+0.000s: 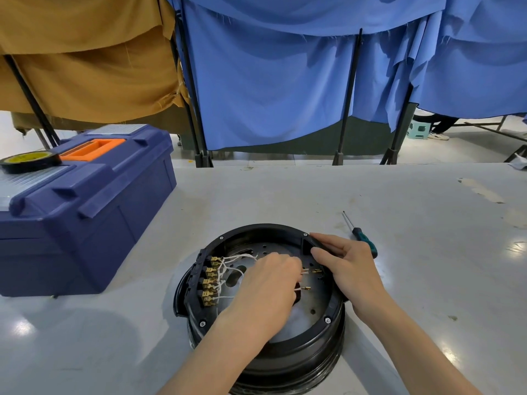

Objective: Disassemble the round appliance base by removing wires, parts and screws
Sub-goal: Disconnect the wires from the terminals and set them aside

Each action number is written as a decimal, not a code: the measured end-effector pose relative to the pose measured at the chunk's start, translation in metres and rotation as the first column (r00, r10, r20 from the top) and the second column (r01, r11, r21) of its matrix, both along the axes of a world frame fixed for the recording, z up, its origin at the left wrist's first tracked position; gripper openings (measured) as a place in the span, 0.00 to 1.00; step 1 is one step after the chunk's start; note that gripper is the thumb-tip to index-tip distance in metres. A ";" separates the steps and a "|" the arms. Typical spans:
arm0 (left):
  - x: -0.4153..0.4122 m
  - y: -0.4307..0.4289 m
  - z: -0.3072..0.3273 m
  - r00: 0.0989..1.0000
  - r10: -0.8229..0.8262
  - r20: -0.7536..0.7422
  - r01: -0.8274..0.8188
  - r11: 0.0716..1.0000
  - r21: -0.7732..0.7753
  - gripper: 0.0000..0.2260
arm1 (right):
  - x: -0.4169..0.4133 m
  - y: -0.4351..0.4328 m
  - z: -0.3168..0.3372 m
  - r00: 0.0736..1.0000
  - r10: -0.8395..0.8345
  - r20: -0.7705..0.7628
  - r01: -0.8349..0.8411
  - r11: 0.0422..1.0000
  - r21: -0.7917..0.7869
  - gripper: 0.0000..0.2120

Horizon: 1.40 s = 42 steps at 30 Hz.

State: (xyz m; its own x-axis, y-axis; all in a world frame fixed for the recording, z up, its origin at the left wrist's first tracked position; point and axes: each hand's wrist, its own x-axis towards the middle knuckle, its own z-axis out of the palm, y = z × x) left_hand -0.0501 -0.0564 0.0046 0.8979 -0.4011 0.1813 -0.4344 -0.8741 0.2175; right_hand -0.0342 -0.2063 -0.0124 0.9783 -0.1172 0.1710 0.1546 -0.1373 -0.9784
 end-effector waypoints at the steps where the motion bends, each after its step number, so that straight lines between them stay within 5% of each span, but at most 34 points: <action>1: 0.000 -0.001 0.000 1.000 0.021 -0.003 -0.021 1.000 0.021 0.12 | 0.000 0.001 0.000 1.000 0.002 0.002 -0.002 1.000 0.000 0.18; 9: -0.008 -0.009 0.018 0.999 0.036 0.033 -0.041 0.985 0.168 0.05 | -0.001 0.000 0.000 1.000 0.000 -0.011 0.000 1.000 -0.006 0.18; 34: -0.007 -0.007 0.012 0.997 0.072 -0.028 -0.072 0.997 -0.028 0.08 | 0.001 -0.001 -0.003 0.999 -0.033 -0.030 0.032 0.999 -0.016 0.15; 38: -0.005 0.001 0.019 0.991 0.073 -0.114 -0.081 0.995 -0.063 0.17 | 0.001 -0.002 -0.003 1.000 -0.017 -0.026 0.016 1.000 -0.014 0.15; 42: -0.009 0.008 0.020 0.994 0.097 -0.053 -0.098 0.995 -0.022 0.09 | 0.002 -0.001 -0.003 0.999 -0.028 -0.032 0.027 0.999 -0.016 0.15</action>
State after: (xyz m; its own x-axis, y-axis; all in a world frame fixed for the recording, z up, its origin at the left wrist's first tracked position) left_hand -0.0593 -0.0488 0.0242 0.9409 -0.3074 0.1424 -0.3352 -0.9058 0.2590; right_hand -0.0327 -0.2070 -0.0153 0.9797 -0.1419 0.1419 0.1193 -0.1565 -0.9804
